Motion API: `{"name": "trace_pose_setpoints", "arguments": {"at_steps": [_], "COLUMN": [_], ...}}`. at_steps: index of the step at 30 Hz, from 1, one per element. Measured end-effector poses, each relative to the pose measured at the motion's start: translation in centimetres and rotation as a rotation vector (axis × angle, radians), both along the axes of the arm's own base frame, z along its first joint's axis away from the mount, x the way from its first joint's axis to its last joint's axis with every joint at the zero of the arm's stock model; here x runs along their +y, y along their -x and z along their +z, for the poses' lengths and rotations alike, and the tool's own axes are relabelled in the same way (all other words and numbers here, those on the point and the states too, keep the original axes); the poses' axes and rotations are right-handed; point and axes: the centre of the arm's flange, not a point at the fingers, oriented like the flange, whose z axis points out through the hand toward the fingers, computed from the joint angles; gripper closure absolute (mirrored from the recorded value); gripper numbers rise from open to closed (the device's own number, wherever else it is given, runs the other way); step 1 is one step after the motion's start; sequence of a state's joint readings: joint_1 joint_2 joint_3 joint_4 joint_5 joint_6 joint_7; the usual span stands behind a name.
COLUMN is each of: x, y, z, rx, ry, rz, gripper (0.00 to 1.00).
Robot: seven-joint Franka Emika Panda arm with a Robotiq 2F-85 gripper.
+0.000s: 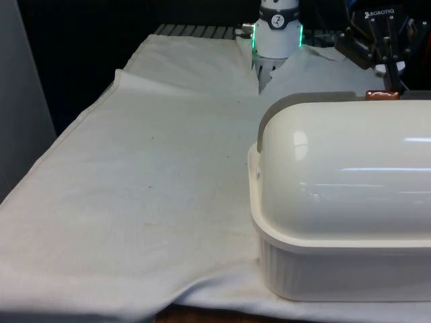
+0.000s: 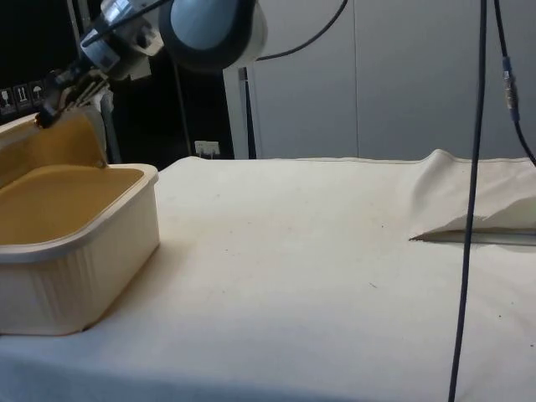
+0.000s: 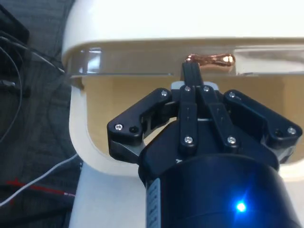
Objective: Open the lid, then close it.
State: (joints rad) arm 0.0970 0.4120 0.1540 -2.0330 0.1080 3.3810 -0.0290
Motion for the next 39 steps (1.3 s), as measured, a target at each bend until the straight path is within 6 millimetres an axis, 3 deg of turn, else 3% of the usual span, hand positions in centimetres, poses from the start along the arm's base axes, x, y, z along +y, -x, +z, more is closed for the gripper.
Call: {"name": "trace_pose_setpoints", "arguments": {"at_steps": [11,15,24,33,39], "x": [0.2,0.1,0.1,-1.2,-1.2], "y": [-0.6,-0.3,-0.2,0.2,0.8], "z": [1.1,2.4,2.5,6.1,6.8], "rx": [-0.055,-0.074,-0.074,-0.087,-0.077], "ry": [-0.011,-0.01,-0.01,-0.004,-0.003], "rz": [-0.003,-0.001,-0.002,-0.016,-0.015], "gripper": [1.0,1.0,1.0,1.0,1.0]}}
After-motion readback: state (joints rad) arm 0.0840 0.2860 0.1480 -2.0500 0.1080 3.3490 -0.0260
